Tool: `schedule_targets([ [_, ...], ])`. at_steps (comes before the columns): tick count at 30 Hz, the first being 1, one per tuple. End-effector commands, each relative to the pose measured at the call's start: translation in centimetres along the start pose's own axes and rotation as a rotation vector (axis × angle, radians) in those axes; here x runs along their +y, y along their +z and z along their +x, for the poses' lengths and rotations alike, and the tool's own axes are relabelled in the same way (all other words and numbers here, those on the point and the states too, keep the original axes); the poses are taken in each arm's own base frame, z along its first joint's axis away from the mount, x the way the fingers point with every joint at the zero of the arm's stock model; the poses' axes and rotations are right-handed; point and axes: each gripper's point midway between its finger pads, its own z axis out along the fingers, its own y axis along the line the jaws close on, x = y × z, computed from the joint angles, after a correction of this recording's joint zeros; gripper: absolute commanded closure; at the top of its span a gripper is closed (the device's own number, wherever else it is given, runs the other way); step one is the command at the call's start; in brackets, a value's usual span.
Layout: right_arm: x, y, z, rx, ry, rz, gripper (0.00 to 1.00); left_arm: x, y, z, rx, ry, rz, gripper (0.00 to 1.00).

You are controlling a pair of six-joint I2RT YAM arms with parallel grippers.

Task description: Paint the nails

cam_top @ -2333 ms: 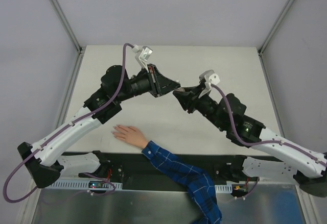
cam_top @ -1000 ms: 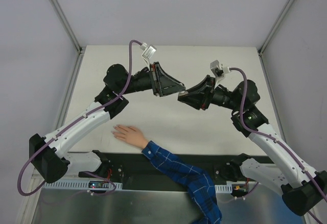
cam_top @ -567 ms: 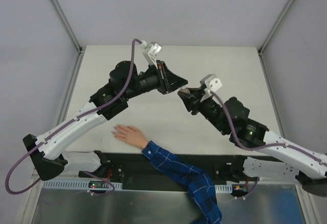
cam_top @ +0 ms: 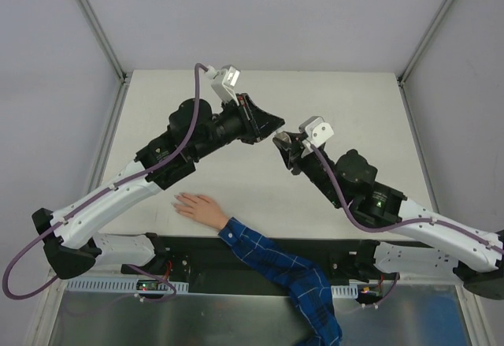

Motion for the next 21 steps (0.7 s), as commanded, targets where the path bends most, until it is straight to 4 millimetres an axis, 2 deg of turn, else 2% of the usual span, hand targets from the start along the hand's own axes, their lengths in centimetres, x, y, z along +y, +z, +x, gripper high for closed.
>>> schedule_targets([
  [1, 0.1, -0.7, -2.6, -0.082, 0.147, -0.076, 1.00, -1.3, -1.0, -1.5, -0.064, 0.008, 0.059, 1.00],
  [4, 0.1, -0.6, -2.5, -0.080, 0.175, -0.091, 1.00, -2.1, -1.4, -1.4, -0.048, 0.031, 0.101, 0.81],
  [5, 0.2, -0.7, -2.5, -0.079, 0.186, -0.103, 1.00, -2.3, -1.6, -1.1, -0.035, 0.037, 0.116, 0.68],
  [8, 0.1, -0.7, -2.2, -0.077, 0.203, -0.114, 1.00, -3.0, -2.1, -1.0, -0.038, 0.062, 0.167, 0.51],
  [10, -0.1, -0.8, -2.3, -0.084, 0.219, -0.118, 1.00, -3.3, -2.2, -0.8, -0.033, 0.067, 0.191, 0.43],
  [11, 0.0, -0.8, -2.1, -0.080, 0.218, -0.121, 1.00, -3.4, -2.2, -0.7, -0.027, 0.068, 0.198, 0.34],
  [15, 0.0, -1.0, -2.2, -0.083, 0.220, -0.143, 1.00, -3.5, -2.9, -0.9, -0.035, 0.105, 0.212, 0.20],
  [17, 0.1, -1.4, -2.0, -0.075, 0.214, -0.168, 1.00, -3.7, -3.8, -1.5, -0.051, 0.127, 0.223, 0.18],
  [19, 0.6, -1.7, -2.0, -0.073, 0.207, -0.221, 1.00, -3.4, -4.7, -2.0, -0.050, 0.157, 0.222, 0.12],
  [21, 0.6, -2.1, -1.9, -0.066, 0.201, -0.256, 1.00, -3.4, -5.9, -2.4, -0.039, 0.189, 0.232, 0.12],
])
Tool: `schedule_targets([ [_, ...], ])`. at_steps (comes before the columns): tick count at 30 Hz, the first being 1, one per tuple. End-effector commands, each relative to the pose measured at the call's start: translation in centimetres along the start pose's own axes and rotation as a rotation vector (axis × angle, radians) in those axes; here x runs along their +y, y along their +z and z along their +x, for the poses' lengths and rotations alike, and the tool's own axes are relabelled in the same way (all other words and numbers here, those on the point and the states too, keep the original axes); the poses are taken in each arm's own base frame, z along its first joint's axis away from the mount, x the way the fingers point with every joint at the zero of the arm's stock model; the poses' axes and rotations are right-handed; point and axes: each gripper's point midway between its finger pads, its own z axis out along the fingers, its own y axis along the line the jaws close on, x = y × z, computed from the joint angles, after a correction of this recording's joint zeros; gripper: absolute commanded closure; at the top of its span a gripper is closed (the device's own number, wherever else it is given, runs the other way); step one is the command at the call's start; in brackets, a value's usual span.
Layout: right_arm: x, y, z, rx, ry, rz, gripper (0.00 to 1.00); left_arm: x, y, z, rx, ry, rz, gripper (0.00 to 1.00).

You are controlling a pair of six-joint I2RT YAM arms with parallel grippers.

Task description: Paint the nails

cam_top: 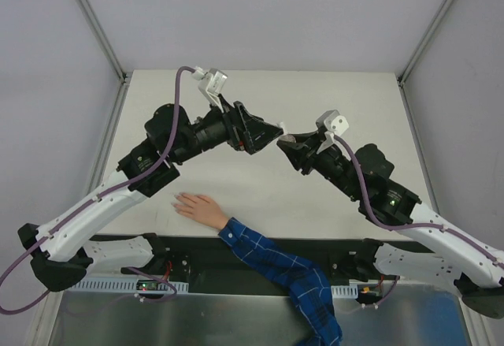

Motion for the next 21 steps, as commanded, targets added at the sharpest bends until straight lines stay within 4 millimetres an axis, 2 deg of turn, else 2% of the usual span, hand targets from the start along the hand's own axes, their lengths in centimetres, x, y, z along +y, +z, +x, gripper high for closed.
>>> schedule_targets([
  [1, 2.3, -1.4, -1.7, -0.038, 0.020, -0.187, 1.00, -1.9, -3.5, -3.1, -0.023, 0.106, 0.099, 0.16],
  [2, 2.3, -1.5, -1.3, -0.015, 0.017, -0.205, 1.00, -1.4, -3.9, -2.2, 0.040, 0.092, 0.094, 0.19],
  [3, 2.7, -1.5, -1.2, -0.003, 0.014, -0.237, 1.00, -1.4, -4.3, -2.1, 0.070, 0.079, 0.104, 0.21],
  [4, 4.0, -1.9, -1.5, -0.002, 0.012, -0.316, 1.00, -1.8, -5.1, -2.4, 0.109, 0.072, 0.147, 0.25],
  [6, 4.5, -1.9, -0.8, 0.030, 0.011, -0.362, 1.00, -1.3, -5.4, -1.4, 0.189, 0.044, 0.154, 0.27],
  [7, 5.0, -2.0, -1.0, 0.032, 0.012, -0.398, 1.00, -2.0, -5.7, -1.5, 0.207, 0.050, 0.179, 0.27],
  [9, 5.3, -1.7, -0.7, 0.047, 0.015, -0.416, 1.00, -2.1, -5.8, -0.3, 0.288, 0.028, 0.206, 0.28],
  [10, 5.4, -1.4, -0.6, 0.053, 0.017, -0.425, 1.00, -2.5, -5.8, -0.3, 0.301, 0.026, 0.223, 0.30],
  [11, 5.6, -1.2, -0.8, 0.047, 0.023, -0.435, 1.00, -2.5, -5.6, 0.1, 0.331, 0.009, 0.240, 0.36],
  [13, 5.8, -1.0, -0.8, 0.048, 0.030, -0.444, 1.00, -2.4, -5.4, 0.5, 0.353, -0.007, 0.240, 0.39],
  [21, 6.2, -0.4, -1.4, 0.030, 0.039, -0.462, 1.00, -0.8, -4.8, 1.6, 0.394, -0.014, 0.196, 0.36],
])
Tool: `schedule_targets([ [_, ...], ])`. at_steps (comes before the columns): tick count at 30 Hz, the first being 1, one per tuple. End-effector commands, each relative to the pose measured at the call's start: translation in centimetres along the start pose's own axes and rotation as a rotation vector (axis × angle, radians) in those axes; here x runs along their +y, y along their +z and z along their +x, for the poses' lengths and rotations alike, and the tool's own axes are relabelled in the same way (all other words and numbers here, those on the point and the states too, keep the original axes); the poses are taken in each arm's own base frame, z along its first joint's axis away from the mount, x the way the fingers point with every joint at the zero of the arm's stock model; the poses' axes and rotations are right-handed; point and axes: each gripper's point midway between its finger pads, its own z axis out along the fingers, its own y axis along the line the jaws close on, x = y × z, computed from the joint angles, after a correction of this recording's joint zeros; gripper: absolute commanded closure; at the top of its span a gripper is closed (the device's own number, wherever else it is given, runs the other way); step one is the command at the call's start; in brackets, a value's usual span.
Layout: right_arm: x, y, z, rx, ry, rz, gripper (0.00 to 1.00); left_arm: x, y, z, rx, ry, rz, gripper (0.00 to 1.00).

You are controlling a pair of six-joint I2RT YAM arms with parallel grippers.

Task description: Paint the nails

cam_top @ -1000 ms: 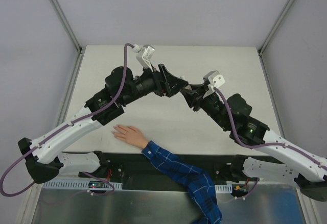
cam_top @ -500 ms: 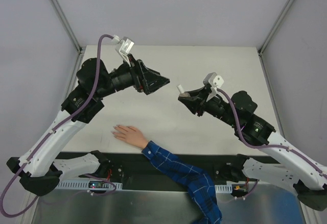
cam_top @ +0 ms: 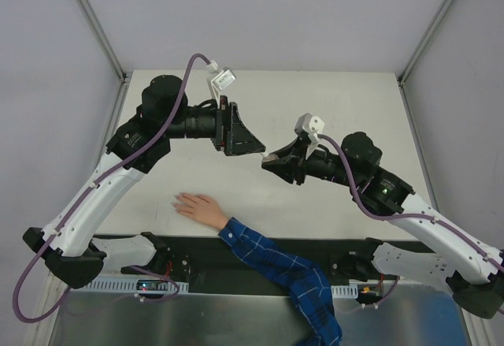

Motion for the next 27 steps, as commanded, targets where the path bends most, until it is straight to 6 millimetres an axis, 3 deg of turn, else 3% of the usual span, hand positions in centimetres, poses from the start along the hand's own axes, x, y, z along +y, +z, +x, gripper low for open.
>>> schedule_targets([
  [1, 1.0, -0.2, -4.4, -0.121, -0.024, -0.051, 1.00, -0.8, -0.3, 0.2, 0.026, 0.031, 0.036, 0.37],
  [14, 0.7, 0.4, -4.2, -0.120, -0.012, -0.039, 1.00, 0.1, 0.1, 1.3, 0.072, 0.010, 0.032, 0.57],
  [27, 0.7, 0.5, -4.2, -0.122, -0.001, -0.045, 1.00, 0.7, 0.3, 1.1, 0.067, 0.009, -0.003, 0.69],
])
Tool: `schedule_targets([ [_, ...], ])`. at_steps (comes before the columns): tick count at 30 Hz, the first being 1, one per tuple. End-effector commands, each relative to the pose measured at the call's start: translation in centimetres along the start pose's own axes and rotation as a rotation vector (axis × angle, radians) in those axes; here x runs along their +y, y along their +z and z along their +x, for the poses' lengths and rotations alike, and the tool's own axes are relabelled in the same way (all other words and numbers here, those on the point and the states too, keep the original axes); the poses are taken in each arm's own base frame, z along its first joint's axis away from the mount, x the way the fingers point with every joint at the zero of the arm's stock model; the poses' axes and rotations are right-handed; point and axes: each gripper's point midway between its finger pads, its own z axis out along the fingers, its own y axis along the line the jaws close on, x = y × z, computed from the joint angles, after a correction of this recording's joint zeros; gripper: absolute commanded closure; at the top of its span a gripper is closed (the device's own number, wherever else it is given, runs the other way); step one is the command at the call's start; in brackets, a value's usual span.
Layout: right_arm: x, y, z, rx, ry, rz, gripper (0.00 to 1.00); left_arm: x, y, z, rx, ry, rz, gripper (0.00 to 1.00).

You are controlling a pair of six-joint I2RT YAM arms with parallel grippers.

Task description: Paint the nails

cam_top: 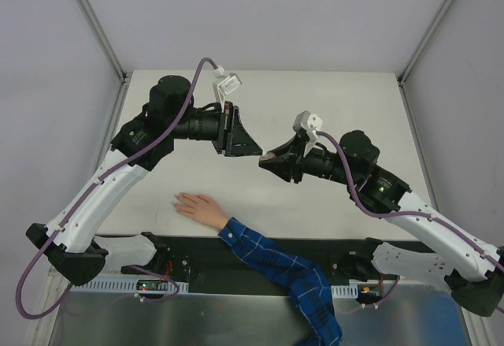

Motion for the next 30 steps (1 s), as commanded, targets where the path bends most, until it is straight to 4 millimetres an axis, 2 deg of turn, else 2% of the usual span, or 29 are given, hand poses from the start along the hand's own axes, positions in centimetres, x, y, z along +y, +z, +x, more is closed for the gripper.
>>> schedule_targets([
  [1, 0.6, -0.1, -3.6, -0.105, -0.022, -0.026, 1.00, -0.2, 0.0, -0.7, -0.015, 0.028, -0.002, 0.70],
  [6, 0.5, 0.0, -3.5, -0.101, -0.019, -0.026, 1.00, 0.2, 0.2, -0.7, -0.013, 0.024, -0.014, 0.79],
  [7, 0.5, 0.1, -3.4, -0.098, -0.020, -0.025, 1.00, 0.4, 0.2, -0.7, -0.017, 0.025, -0.026, 0.86],
  [11, 0.5, 0.1, -3.3, -0.094, -0.016, -0.022, 1.00, 0.7, 0.0, -1.1, -0.036, 0.033, -0.057, 1.00],
  [23, 0.0, 0.0, -2.6, -0.078, -0.014, 0.003, 1.00, 1.2, -1.5, -2.5, -0.134, 0.075, -0.164, 1.00],
  [30, 0.1, -0.1, -2.7, -0.080, -0.014, 0.002, 1.00, 0.9, -1.6, -2.5, -0.130, 0.071, -0.155, 1.00],
])
